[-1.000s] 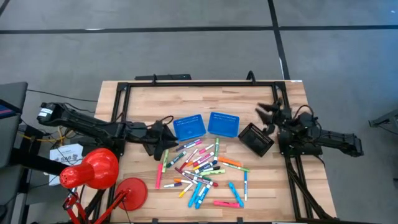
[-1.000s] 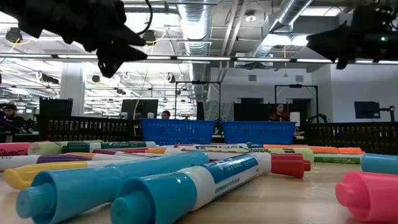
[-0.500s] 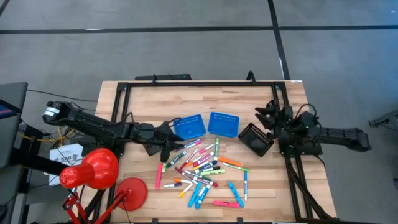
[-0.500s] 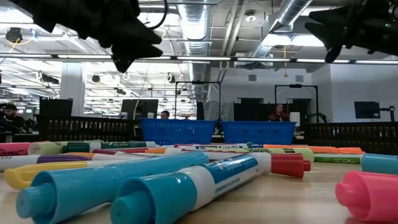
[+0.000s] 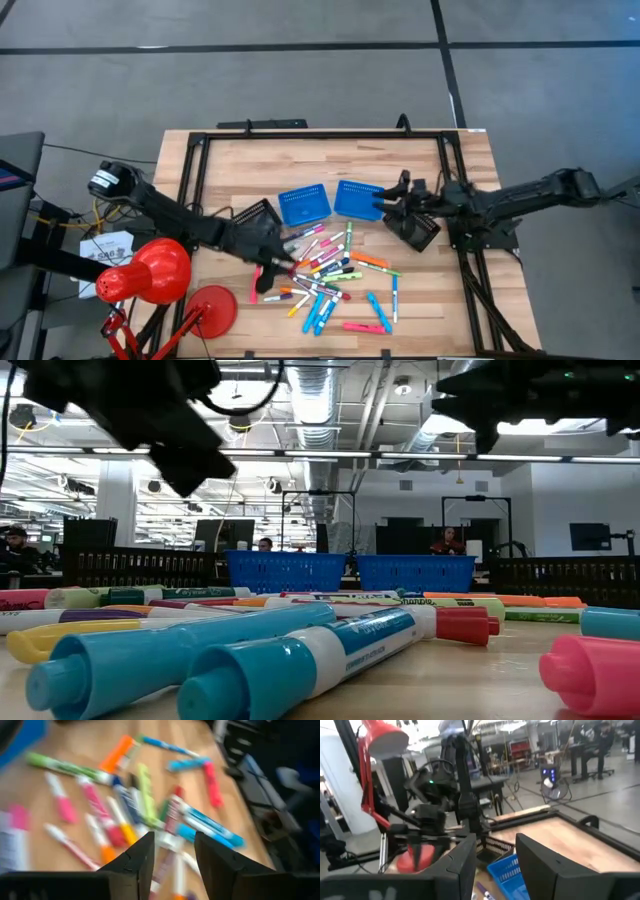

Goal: Pick & Place Markers
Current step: Put the purple water marker into the left black bin

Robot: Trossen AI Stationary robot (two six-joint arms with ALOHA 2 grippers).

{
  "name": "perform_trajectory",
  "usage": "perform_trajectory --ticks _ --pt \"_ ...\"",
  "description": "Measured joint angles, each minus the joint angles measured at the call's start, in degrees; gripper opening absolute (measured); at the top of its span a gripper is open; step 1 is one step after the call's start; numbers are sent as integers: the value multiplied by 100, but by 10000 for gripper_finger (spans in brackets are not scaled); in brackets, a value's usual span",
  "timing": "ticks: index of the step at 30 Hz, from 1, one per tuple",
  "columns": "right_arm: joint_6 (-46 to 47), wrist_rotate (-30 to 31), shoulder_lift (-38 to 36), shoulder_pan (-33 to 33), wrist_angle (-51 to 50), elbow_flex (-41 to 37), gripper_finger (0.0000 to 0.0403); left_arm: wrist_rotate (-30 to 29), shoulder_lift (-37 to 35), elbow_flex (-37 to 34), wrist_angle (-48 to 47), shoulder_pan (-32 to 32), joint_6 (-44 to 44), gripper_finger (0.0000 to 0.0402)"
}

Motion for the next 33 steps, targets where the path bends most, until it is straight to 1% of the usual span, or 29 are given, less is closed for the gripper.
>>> perform_trajectory --ticks 3,6,10,12,17,23,33 --pt "-1 -17 474 23 -4 254 130 20 151 2 -58 -449 -345 136" --pt "-4 -15 836 47 -4 452 130 38 280 14 -347 -824 -713 136" --pt "-182 -17 1190 -6 20 713 130 25 497 227 -1132 -948 -1210 136" --pt "-368 0 1315 -15 9 789 130 21 630 293 -1319 -938 -1358 136" --pt "-709 -18 1573 -6 19 946 130 142 893 293 -1326 -987 -1502 136" --pt "-713 -17 1786 -8 -53 948 130 157 1142 293 -1166 -1239 -1633 136" --pt "-711 -17 1858 -87 -18 948 130 -163 1679 321 -1004 -1334 -1607 136"
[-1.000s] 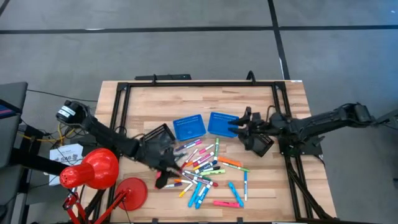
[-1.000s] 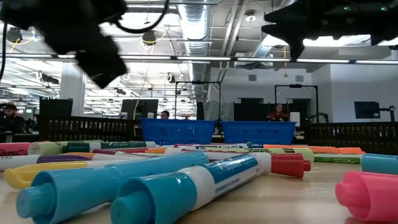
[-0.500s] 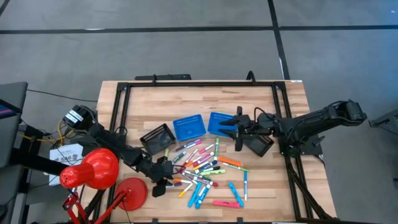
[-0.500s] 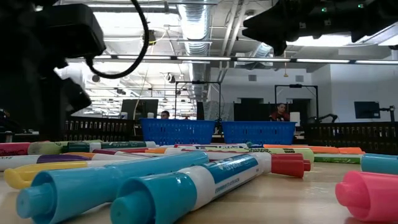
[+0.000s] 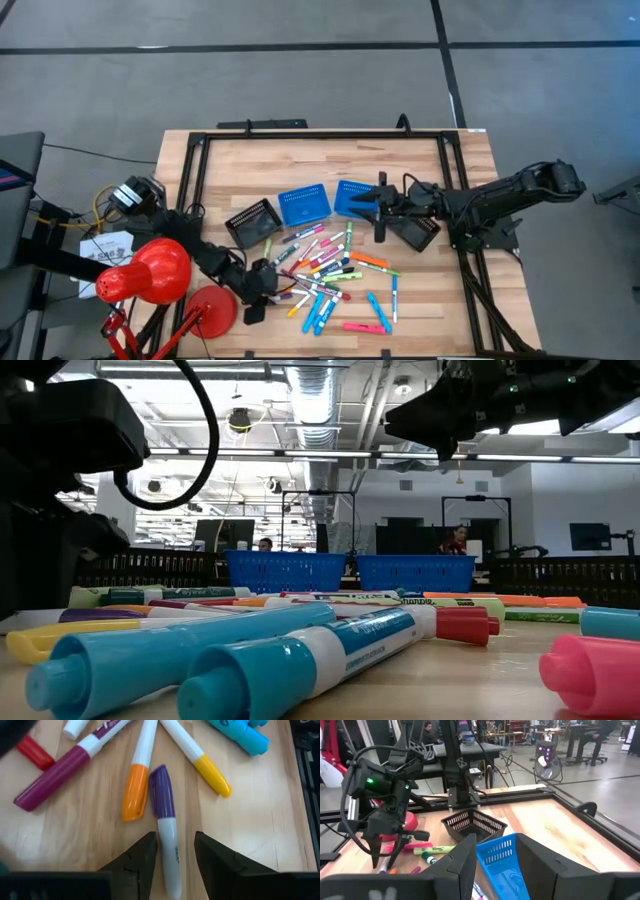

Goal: Pick & Place Markers
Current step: Put the purple water marker into the left black bin

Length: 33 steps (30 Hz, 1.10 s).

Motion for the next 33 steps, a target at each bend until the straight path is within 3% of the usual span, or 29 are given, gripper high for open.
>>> perform_trajectory --ticks 4,11,15,21,27,33 --pt "1 -2 1 1 -11 0 130 -174 45 -1 -5 -4 283 122" --pt "2 -2 0 1 -13 0 130 -333 36 -10 -60 -2 473 27" --pt "2 -2 0 1 -13 0 130 -457 -125 -17 -92 2 520 31" --pt "2 -2 0 1 -10 0 130 -1300 -1127 -39 -579 19 1032 37" --pt "3 -2 0 1 22 -2 130 -2887 -2465 -41 -1891 267 1048 36" --pt "4 -2 0 1 33 -2 130 -3034 -3294 -309 -2364 913 1049 37"
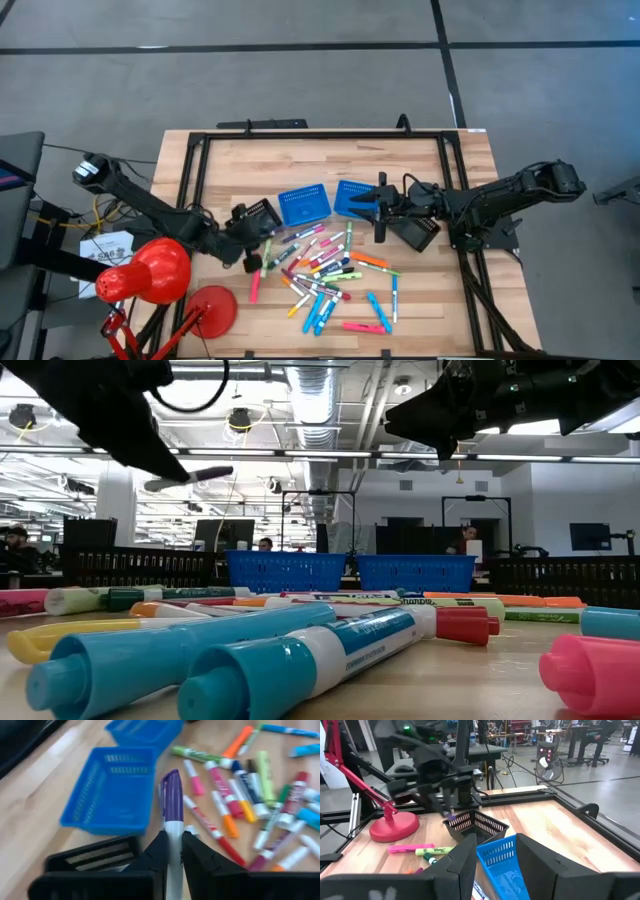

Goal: Pick & Place Markers
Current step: Put the purple water marker into the left black bin, then put the orange water marker into the left black bin

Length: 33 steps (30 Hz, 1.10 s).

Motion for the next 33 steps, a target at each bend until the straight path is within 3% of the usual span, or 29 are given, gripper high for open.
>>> perform_trajectory --ticks 10,15,25,33 --pt "0 0 0 0 0 0 130 616 -136 -928 -22 764 -603 48" --pt "0 0 0 0 0 0 130 656 -134 -1033 -9 916 -621 56" --pt "4 -9 0 22 -50 0 130 696 -134 -1033 71 953 -621 110" --pt "576 -22 555 17 -234 126 130 631 -136 -1031 1281 931 -272 115"
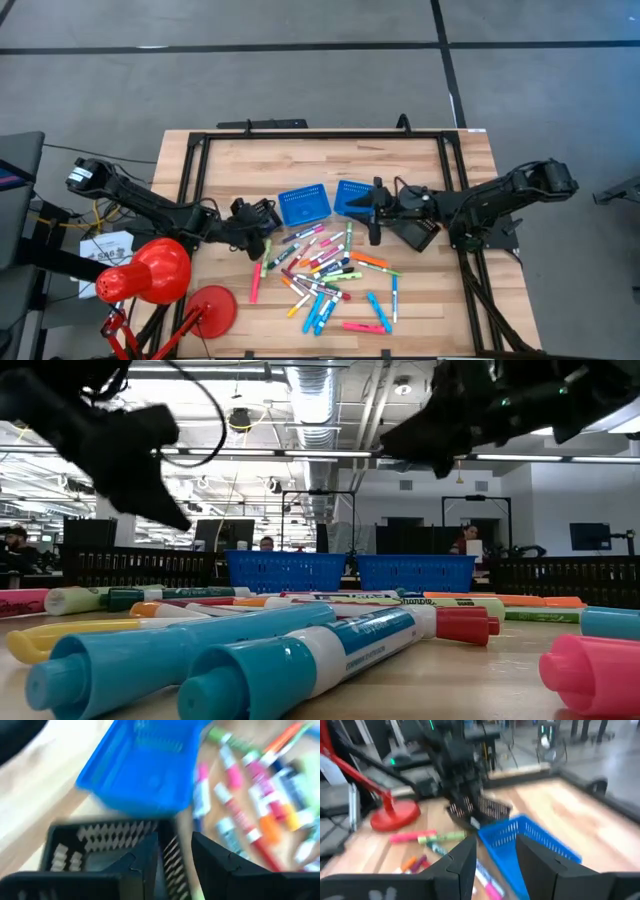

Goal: Pick & Place Markers
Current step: Put the orange water marker into the left black bin

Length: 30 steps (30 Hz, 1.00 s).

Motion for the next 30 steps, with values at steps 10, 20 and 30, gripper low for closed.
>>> perform_trajectory --ticks 10,20,30 --pt "-18 -579 1413 222 -1415 1555 130 469 -2 11 1589 -107 1303 115" --pt "-22 -583 2549 611 -1975 2537 130 2240 404 9 1806 -737 1156 115" --pt "-19 -595 3167 705 -3087 3229 130 2254 2004 16 3436 -1050 1633 115"
